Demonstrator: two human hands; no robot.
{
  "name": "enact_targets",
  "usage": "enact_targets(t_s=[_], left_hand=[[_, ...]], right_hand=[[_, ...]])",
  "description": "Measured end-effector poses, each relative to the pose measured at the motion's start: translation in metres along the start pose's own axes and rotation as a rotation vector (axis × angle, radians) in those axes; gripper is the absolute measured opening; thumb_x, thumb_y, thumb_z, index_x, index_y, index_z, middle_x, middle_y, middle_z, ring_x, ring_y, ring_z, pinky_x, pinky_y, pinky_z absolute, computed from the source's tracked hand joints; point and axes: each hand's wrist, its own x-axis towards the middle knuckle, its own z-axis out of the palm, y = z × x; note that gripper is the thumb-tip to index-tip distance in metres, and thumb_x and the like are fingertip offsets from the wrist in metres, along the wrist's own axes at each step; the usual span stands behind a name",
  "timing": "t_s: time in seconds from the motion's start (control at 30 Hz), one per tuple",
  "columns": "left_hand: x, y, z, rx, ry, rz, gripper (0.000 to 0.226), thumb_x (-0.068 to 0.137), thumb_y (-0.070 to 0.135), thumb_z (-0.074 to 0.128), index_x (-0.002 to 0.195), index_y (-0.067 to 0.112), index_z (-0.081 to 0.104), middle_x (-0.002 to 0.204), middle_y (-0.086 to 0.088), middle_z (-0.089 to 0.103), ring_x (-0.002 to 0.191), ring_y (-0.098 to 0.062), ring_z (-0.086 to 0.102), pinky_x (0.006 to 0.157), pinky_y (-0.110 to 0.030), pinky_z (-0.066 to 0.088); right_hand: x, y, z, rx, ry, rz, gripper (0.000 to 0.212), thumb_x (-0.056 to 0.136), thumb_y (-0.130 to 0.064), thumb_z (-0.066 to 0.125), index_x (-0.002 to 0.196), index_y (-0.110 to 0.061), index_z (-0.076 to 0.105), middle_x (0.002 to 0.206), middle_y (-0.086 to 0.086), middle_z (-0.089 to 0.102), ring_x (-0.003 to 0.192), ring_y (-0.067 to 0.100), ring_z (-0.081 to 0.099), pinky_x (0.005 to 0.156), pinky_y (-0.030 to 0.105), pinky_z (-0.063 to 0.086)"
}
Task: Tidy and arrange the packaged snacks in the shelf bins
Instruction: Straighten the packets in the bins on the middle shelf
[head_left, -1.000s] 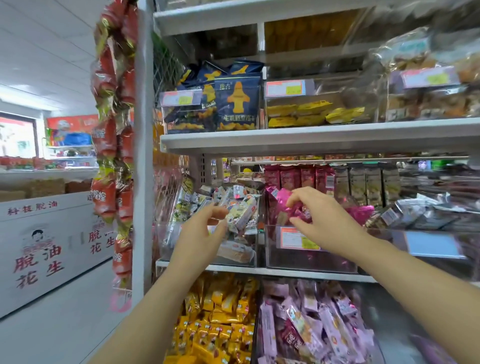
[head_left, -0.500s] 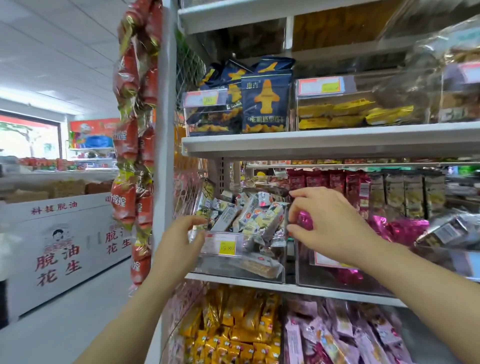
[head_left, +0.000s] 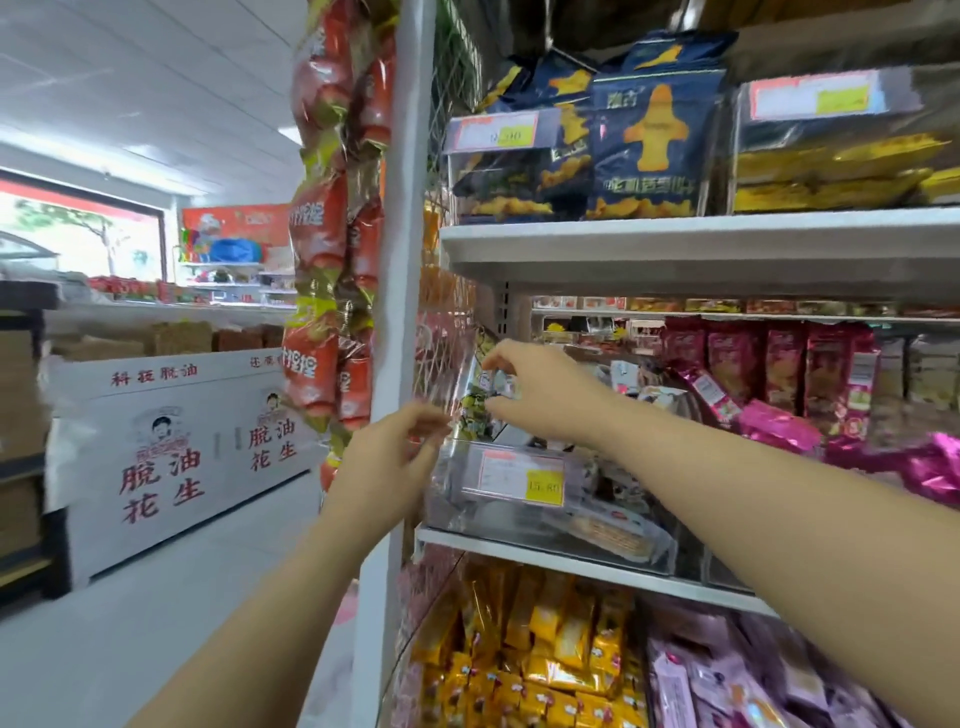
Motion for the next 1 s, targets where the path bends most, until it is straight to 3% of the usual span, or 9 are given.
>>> enact_targets(t_s=[0.1,0.23,0.37,0.53,0.7,0.83,1.0], left_hand=[[0.004,-0.006,0.0,-0.045,0.038,0.03,0.021,0.09,0.01,0.059,0.097,0.029,0.064,0.091,0.025,0.063,0.089,0.013,0.057,0.071,0.0,0.041],[0.007,-0.014,0.003,-0.075,0.075,0.057,0.021,0.09,0.012,0.06,0.094,0.032,0.063,0.089,0.022,0.066,0.088,0.008,0.059,0.071,-0.007,0.045],[0.007,-0.02,0.004,-0.071,0.1,0.082,0.026,0.089,0.013,0.062,0.092,0.038,0.059,0.084,0.029,0.063,0.082,0.01,0.059,0.065,-0.008,0.045],[0.005,-0.022,0.006,-0.095,0.108,0.102,0.02,0.089,0.008,0.061,0.096,0.026,0.066,0.085,0.025,0.064,0.064,0.018,0.051,0.058,-0.002,0.036],[0.004,-0.022,0.005,-0.136,0.096,0.088,0.018,0.09,0.009,0.061,0.099,0.023,0.067,0.089,0.02,0.067,0.07,0.016,0.054,0.061,-0.001,0.037],[0.005,-0.017,0.004,-0.117,0.078,0.076,0.025,0.092,0.012,0.058,0.106,0.032,0.058,0.102,0.021,0.059,0.09,0.012,0.056,0.07,-0.007,0.044],[0.007,0.012,0.0,0.045,0.048,0.06,0.048,0.091,0.032,0.058,0.134,0.038,0.038,0.122,0.018,0.04,0.086,0.006,0.055,0.07,-0.024,0.053]], right_hand=[[0.027,0.005,0.013,-0.054,0.008,0.033,0.057,0.091,-0.027,0.059,0.14,-0.013,0.033,0.124,0.01,0.055,0.107,0.027,0.054,0.086,0.039,0.049],[0.061,0.011,0.029,-0.205,0.021,0.131,0.073,0.089,-0.036,0.059,0.145,-0.011,0.02,0.095,0.009,0.057,0.093,0.029,0.055,0.072,0.036,0.044],[0.092,0.011,0.034,-0.135,0.023,0.238,0.081,0.088,-0.047,0.059,0.146,-0.009,0.016,0.119,0.016,0.057,0.112,0.037,0.053,0.091,0.044,0.046],[0.116,0.017,0.038,0.008,-0.029,0.39,0.085,0.092,-0.046,0.054,0.149,-0.004,0.007,0.136,0.019,0.047,0.114,0.036,0.053,0.076,0.034,0.043],[0.105,0.014,0.034,0.198,0.116,0.359,0.077,0.089,-0.033,0.063,0.146,-0.007,0.019,0.135,0.016,0.047,0.112,0.032,0.054,0.092,0.042,0.048],[0.075,-0.002,0.019,0.38,0.278,0.183,0.072,0.082,-0.026,0.068,0.143,-0.02,0.028,0.116,0.001,0.051,0.094,0.023,0.06,0.081,0.041,0.054],[0.033,-0.02,-0.014,0.386,0.39,0.019,0.044,0.083,-0.025,0.065,0.124,-0.023,0.049,0.117,-0.005,0.053,0.092,0.016,0.057,0.078,0.033,0.048]])
